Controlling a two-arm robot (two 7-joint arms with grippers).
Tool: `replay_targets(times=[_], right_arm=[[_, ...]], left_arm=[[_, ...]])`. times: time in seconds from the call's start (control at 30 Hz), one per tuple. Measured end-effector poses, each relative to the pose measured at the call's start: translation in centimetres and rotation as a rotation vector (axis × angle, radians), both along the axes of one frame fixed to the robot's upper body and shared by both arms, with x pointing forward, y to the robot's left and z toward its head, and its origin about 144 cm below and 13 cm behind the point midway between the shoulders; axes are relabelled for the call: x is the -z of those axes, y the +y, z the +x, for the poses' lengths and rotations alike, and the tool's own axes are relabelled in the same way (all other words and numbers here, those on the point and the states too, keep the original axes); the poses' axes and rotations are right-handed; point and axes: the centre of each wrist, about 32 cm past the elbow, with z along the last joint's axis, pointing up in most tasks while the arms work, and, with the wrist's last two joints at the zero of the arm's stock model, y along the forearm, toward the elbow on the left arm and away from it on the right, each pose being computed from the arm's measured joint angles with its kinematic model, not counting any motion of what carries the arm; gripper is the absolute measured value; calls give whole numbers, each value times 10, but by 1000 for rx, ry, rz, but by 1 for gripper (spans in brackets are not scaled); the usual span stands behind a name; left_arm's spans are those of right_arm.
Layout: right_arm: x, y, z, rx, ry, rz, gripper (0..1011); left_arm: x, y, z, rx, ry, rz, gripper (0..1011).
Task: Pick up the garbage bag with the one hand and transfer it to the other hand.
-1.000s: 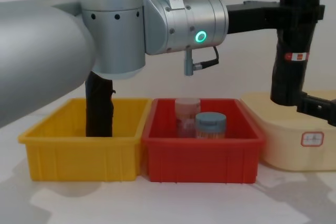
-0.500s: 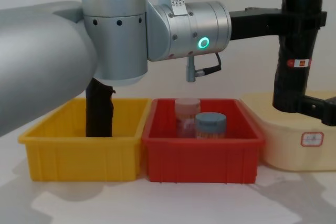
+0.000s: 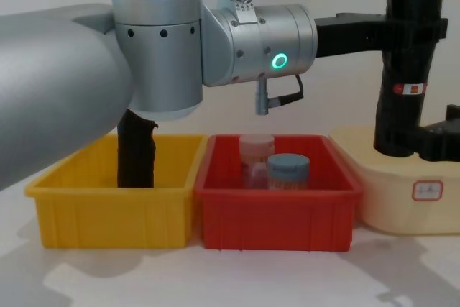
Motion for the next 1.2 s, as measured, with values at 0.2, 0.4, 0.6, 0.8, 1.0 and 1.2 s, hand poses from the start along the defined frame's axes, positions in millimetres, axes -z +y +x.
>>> replay_targets(times=[0.2,0.4,0.6,0.8,1.0,1.2], right_arm=[[-2,5,6,-2,3,4,1000],[-4,12,14,-7,10,3,999],[-7,18,23,-12,15,-1,999],[-10,22,31,-13,21,-8,1000],[-11,25,37,-6,30,-14,908],[-13,26,41,12,33,-15,748]], left_arm=[[0,0,0,0,1,0,507],[0,0,0,0,2,0,507],[0,0,-1,-1,2,0,507],[1,0,-1,-1,3,0,507],[1,0,-1,-1,2,0,507],[1,0,-1,-1,3,0,507]])
